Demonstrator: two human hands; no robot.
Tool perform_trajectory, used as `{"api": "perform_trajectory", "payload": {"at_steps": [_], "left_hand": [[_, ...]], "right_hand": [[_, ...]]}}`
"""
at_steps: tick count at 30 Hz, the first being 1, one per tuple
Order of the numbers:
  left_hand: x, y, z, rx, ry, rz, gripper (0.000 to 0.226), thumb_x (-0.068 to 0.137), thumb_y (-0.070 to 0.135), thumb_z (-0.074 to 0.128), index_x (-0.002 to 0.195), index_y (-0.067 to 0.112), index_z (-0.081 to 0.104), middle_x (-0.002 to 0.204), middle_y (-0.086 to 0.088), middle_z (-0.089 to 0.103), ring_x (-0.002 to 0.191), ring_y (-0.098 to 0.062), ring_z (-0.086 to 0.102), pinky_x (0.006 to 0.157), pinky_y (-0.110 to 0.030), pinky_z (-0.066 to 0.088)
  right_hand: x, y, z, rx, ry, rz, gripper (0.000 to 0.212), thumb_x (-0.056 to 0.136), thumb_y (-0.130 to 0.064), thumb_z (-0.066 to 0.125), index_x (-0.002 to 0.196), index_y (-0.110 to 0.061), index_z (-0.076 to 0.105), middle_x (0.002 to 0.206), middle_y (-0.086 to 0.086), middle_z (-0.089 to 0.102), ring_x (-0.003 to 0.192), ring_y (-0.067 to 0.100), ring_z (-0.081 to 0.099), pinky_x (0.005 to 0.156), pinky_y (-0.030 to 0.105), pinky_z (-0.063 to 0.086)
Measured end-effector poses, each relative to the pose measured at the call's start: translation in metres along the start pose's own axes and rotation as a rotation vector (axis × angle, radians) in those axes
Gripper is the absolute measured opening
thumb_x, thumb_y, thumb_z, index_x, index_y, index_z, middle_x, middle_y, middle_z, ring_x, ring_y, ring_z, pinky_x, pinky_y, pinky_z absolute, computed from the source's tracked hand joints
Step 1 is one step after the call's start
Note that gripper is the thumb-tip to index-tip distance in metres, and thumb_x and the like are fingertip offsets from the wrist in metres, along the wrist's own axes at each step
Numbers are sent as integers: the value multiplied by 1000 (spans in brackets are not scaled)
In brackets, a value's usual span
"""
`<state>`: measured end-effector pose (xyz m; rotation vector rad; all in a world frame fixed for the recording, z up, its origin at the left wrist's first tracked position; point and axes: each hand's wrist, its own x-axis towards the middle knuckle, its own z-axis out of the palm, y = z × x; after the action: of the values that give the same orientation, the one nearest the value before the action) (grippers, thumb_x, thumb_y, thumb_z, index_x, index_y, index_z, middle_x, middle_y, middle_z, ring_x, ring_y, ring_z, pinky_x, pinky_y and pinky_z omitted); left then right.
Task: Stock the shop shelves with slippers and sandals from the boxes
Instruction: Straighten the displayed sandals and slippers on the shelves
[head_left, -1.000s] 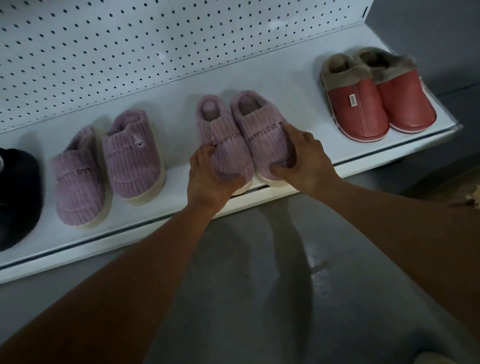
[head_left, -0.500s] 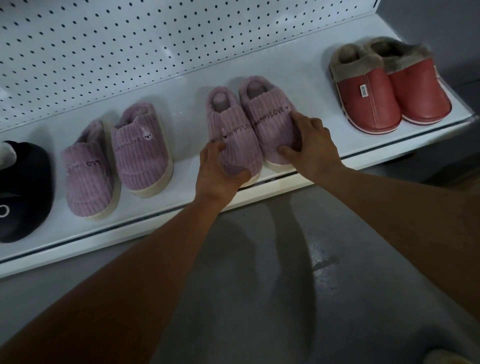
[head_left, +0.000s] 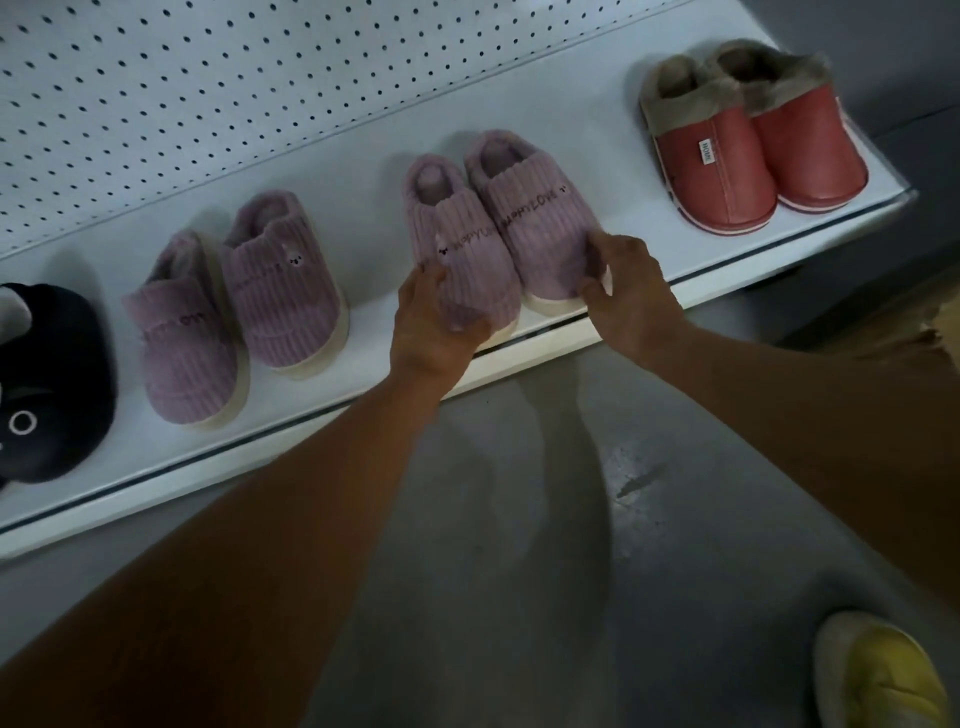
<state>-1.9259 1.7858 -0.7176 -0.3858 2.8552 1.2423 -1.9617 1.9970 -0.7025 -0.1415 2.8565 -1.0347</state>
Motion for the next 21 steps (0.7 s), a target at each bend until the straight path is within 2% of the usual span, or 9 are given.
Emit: {"api": "perform_trajectory", "payload": {"at_steps": [5, 8, 11, 16, 17, 19, 21], "left_hand": [[-31, -8, -24, -1, 45, 142, 64, 79, 22, 73, 136, 5, 48, 142, -13, 45, 132, -27, 44, 110, -37, 36], [-47, -29, -50, 14, 31, 218, 57, 81, 23, 68, 132, 5, 50, 139, -14, 49, 130, -28, 47, 109, -42, 40], [-61, -58, -78, 38, 26, 249, 52, 81, 26, 62, 128, 4, 55, 133, -13, 54, 125, -29, 51, 107, -42, 42], [-71, -103, -126, 114, -10, 250, 48, 81, 14, 67, 127, 8, 58, 129, -8, 58, 121, -24, 52, 104, -24, 36], [-69, -112, -136, 140, -8, 259, 49, 80, 16, 66, 127, 7, 58, 130, -9, 58, 121, -25, 52, 105, -27, 37], [-63, -129, -154, 201, 10, 284, 50, 78, 21, 65, 126, 6, 59, 127, -11, 60, 119, -29, 53, 105, -42, 42], [-59, -143, -171, 251, 39, 283, 50, 76, 25, 64, 124, 10, 59, 122, -9, 61, 113, -30, 56, 96, -48, 47]], "right_hand": [[-25, -34, 14, 1, 235, 1, 36, 92, -13, 48, 127, -5, 50, 124, 20, 49, 112, 34, 47, 87, 42, 47], [-42, -67, 38, 37, 314, -51, 34, 91, -13, 48, 124, -6, 52, 124, 17, 50, 109, 32, 50, 77, 36, 45], [-59, -101, 69, 78, 298, -82, 34, 90, -12, 50, 123, -7, 54, 124, 16, 51, 109, 31, 50, 75, 39, 49], [-63, -153, 111, 97, 241, -125, 38, 86, -10, 56, 125, -8, 54, 124, 15, 51, 114, 32, 49, 78, 41, 49], [-62, -163, 118, 104, 219, -132, 40, 86, -11, 57, 126, -8, 53, 125, 15, 50, 116, 32, 48, 80, 41, 50], [-60, -179, 132, 93, 166, -136, 45, 86, -11, 60, 130, -10, 51, 128, 14, 48, 118, 31, 47, 81, 41, 52], [-59, -192, 144, 72, 103, -123, 50, 85, -11, 61, 133, -14, 48, 132, 11, 44, 120, 29, 45, 83, 42, 52]]}}
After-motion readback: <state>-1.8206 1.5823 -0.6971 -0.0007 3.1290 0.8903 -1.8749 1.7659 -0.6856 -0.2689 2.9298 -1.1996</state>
